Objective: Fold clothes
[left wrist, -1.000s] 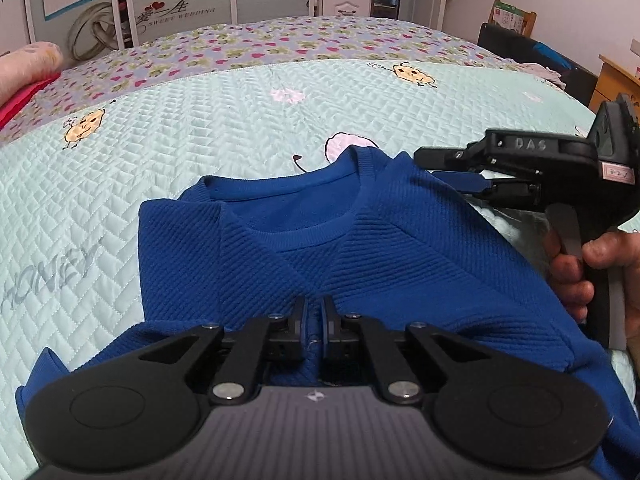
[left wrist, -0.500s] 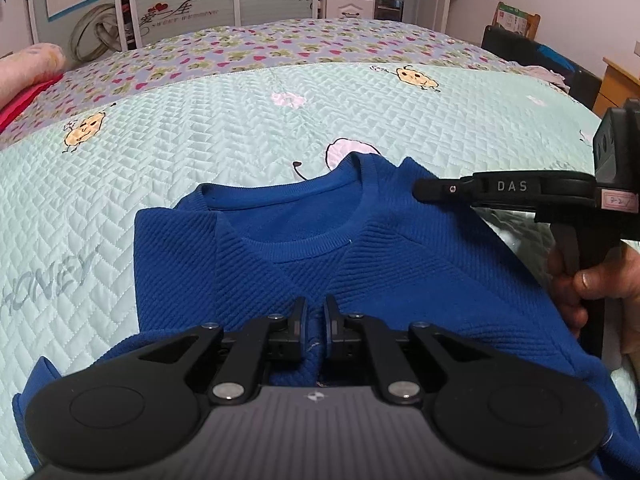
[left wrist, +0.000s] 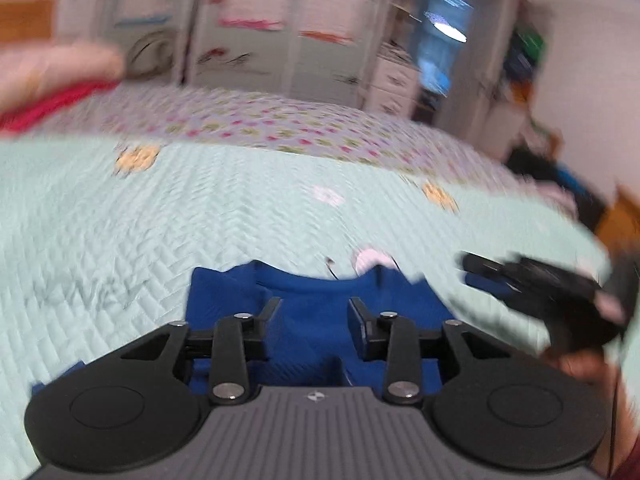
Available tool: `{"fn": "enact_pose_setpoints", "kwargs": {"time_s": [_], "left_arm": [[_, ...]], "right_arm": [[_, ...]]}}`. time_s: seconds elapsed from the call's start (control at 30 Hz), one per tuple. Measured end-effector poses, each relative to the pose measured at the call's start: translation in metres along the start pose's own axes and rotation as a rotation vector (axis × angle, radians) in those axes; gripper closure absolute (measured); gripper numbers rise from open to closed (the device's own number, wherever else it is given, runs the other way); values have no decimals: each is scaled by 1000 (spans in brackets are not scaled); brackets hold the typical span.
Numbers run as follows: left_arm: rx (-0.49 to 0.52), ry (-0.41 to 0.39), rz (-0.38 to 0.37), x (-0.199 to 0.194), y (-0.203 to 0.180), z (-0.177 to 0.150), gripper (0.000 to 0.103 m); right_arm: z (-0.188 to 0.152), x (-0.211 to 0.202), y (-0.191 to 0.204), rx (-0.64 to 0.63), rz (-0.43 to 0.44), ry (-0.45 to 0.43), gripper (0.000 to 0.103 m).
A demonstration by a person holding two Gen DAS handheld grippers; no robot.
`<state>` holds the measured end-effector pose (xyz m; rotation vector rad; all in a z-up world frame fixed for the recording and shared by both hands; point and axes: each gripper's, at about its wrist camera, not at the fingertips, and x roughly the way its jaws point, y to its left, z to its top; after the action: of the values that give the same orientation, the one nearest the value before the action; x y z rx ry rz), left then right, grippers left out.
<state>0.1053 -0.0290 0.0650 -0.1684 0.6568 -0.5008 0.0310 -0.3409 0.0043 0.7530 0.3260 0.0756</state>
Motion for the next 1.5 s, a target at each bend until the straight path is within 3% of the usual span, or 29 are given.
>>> {"fn": "enact_pose_setpoints", "kwargs": {"time_s": [0.03, 0.1, 0.2, 0.27, 0.33, 0.47, 0.67, 0.8, 1.0, 1.13, 1.2, 1.3, 1.43, 1.5], "left_arm": [[-60, 28, -20, 11, 9, 2, 102], [-123, 90, 1, 35, 21, 0, 103], [-234, 141, 10, 62, 38, -14, 103], [-297, 136, -1, 64, 45, -18, 102], [-325, 139, -10, 64, 48, -19, 101], [-324, 136, -30, 59, 51, -13, 102], [-291, -40, -88, 6, 32, -6, 101], [-288, -43, -117, -25, 21, -19, 101], [-228, 81, -168, -44, 0, -54, 100], [-157, 155, -197, -29, -24, -69, 94], [-162, 170, -190, -24, -28, -72, 94], [-213, 160, -261, -35, -32, -77, 93], [-201, 238, -323, -41, -56, -98, 74], [-234, 286, -344, -33, -64, -108, 72]], "right_arm": [[2, -5, 2, 9, 41, -26, 70], [3, -8, 4, 23, 130, -24, 70], [-2, 5, 9, 14, 204, 74, 70], [-13, 25, 7, -10, 137, 198, 70], [-24, 43, 2, -37, 46, 289, 83], [-22, 42, 0, -31, 45, 277, 85], [-21, 40, 1, -36, 53, 274, 82], [-21, 41, -2, -21, 60, 276, 82], [-21, 42, -5, -10, 67, 281, 82], [-21, 43, -7, 4, 75, 282, 82], [-21, 43, -8, 9, 79, 282, 82], [-20, 44, -11, 33, 90, 283, 82], [-20, 45, -12, 39, 93, 284, 82], [-20, 45, -13, 41, 94, 284, 82]]}}
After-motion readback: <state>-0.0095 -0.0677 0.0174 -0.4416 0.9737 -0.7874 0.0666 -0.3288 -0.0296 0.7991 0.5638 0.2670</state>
